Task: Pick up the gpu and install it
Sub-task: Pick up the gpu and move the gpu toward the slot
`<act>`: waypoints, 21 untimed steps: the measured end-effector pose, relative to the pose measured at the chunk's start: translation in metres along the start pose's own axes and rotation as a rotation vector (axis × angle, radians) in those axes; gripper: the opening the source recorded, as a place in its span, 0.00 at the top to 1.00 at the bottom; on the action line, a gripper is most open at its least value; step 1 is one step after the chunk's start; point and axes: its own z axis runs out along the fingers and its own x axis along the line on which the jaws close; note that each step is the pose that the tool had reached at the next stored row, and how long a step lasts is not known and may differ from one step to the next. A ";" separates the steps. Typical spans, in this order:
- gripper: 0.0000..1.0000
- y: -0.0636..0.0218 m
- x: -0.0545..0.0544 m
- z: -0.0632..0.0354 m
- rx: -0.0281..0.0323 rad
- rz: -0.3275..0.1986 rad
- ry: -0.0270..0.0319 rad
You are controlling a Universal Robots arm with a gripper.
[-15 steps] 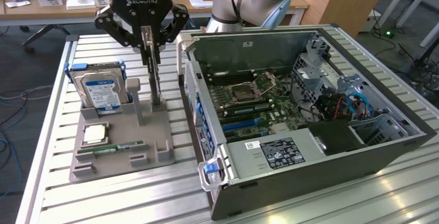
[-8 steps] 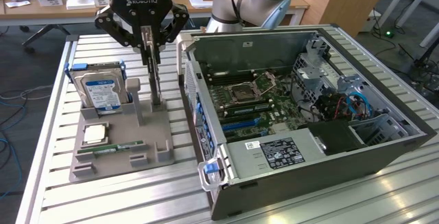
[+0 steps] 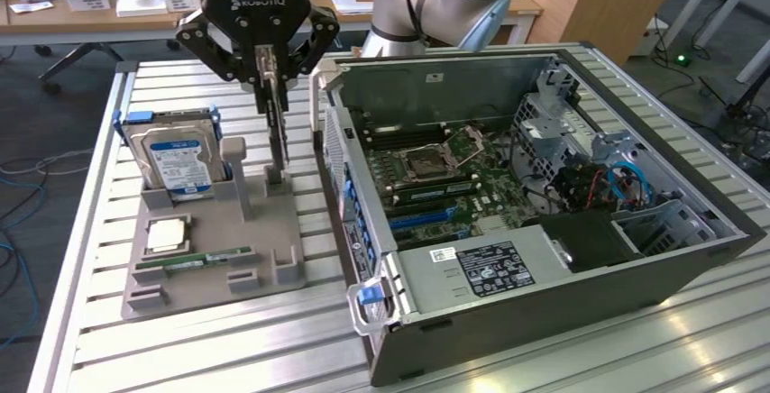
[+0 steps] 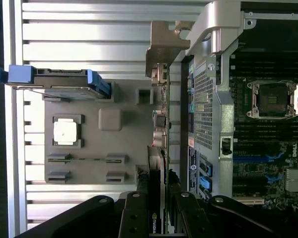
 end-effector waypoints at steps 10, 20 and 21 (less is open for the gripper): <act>0.74 0.0004 -0.021 0.0005 -0.0004 0.000 0.0000; 0.74 0.0009 -0.046 0.0011 -0.0012 0.000 0.0000; 0.74 0.0009 -0.049 0.0012 -0.0013 0.000 0.0000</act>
